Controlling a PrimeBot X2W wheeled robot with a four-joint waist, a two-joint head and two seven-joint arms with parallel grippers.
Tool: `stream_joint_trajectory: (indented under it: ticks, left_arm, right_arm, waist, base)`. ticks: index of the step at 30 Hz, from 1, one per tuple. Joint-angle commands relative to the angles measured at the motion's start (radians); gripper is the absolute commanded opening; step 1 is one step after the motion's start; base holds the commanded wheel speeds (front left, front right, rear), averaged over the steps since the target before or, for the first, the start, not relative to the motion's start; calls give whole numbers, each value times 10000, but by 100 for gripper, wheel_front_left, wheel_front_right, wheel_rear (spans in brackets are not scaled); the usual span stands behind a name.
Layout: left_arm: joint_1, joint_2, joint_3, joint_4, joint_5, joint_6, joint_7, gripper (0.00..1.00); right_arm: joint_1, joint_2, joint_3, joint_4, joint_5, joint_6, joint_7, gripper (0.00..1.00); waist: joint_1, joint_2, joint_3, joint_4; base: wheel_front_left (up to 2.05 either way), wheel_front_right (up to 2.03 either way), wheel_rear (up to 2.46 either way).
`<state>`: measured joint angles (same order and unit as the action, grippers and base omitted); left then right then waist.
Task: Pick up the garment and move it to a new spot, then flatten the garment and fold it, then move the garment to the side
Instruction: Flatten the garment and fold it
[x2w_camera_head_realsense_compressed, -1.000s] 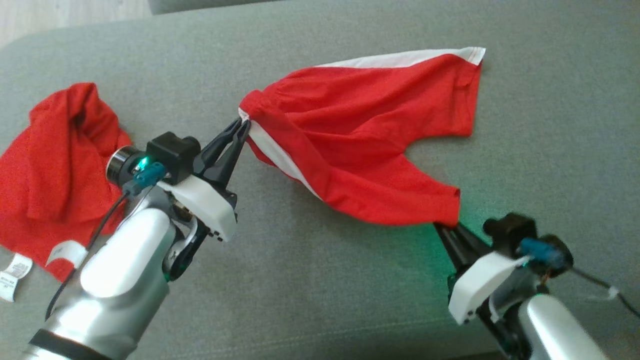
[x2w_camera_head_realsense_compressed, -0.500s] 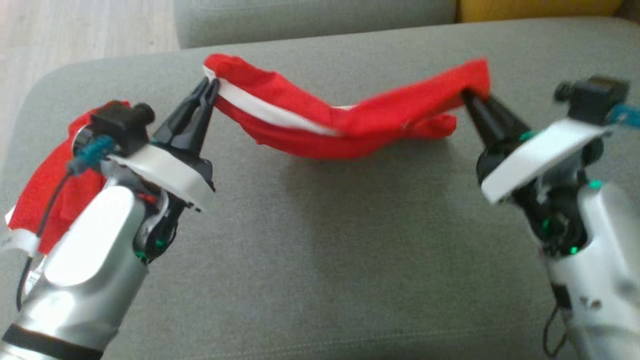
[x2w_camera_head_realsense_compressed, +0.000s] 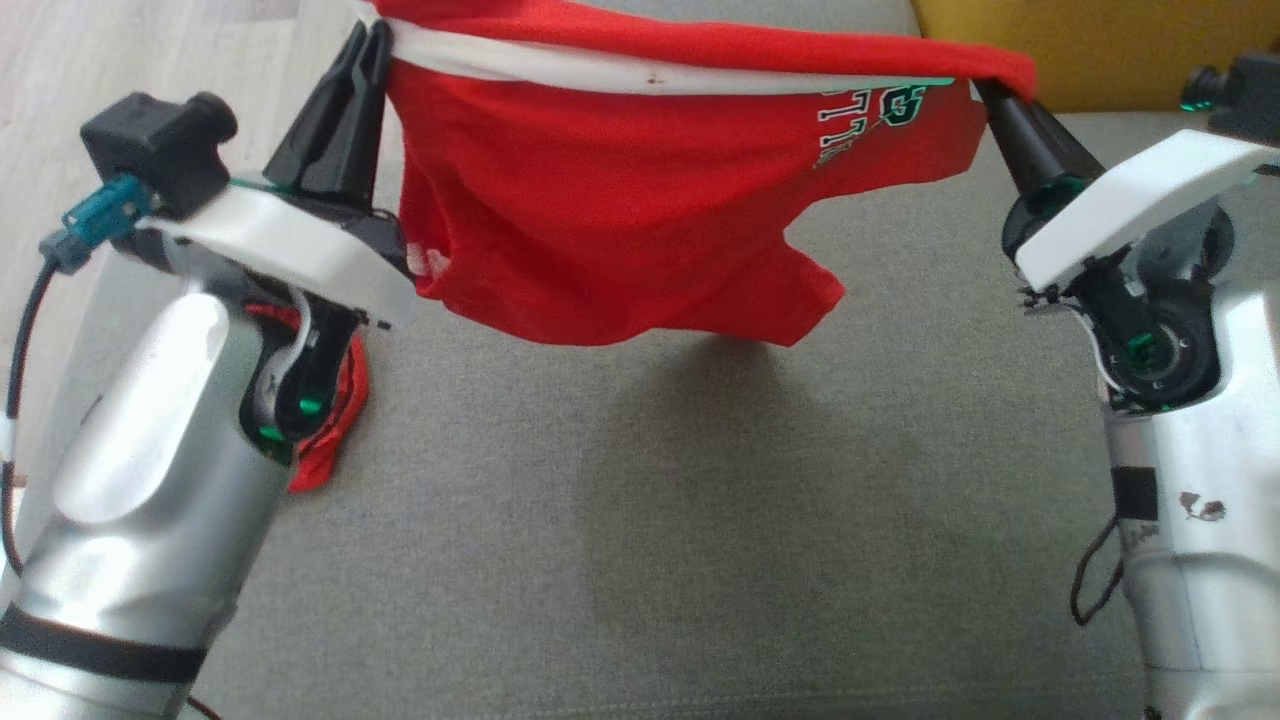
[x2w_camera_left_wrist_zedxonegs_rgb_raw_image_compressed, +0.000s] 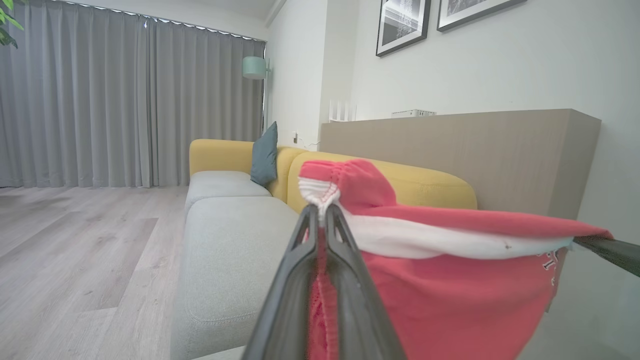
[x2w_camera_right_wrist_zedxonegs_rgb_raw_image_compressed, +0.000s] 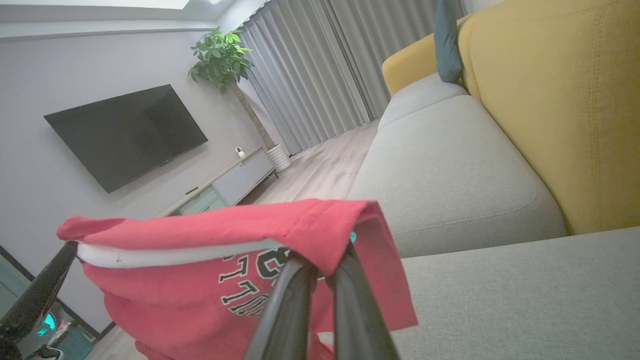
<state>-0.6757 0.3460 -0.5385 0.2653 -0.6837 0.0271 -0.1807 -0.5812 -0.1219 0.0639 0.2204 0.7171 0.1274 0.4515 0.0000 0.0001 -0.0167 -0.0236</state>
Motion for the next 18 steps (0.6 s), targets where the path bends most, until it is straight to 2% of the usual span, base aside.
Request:
stream_joint_trajectory:
  ticks: [1, 6, 10, 14, 18]
  left_arm:
    - [-365, 319, 456, -349, -77, 70, -12, 0]
    - [76, 421, 314, -640, -113, 140, 131, 0]
    - [293, 625, 254, -979, -103, 222, 342, 0]
    - [209, 814, 283, -1259, -220, 292, 786, 0]
    - [-308, 957, 314, -1174, -442, 236, 1519, 0]
  right_arm:
    - [-286, 106, -32, -385, 87, 33, 142, 0]
    - [221, 250, -337, -997, 710, 33, 1008, 0]
    - [574, 282, -588, -1820, 739, 33, 1546, 0]
    - [561, 358, -889, -2311, 99, 33, 1943, 0]
    - [-89, 498, -1123, -2127, -983, 33, 2220, 0]
  waist:
    - [0, -1, -46, 38]
    - [0, -1, -184, 111]
    - [0, -1, -200, 93]
    - [0, -1, -50, -27]
    - [0, -1, 403, -224]
  base:
    - [0, 0, 0]
    - [0, 0, 0]
    - [0, 0, 0]
    - [0, 0, 0]
    - [0, 0, 0]
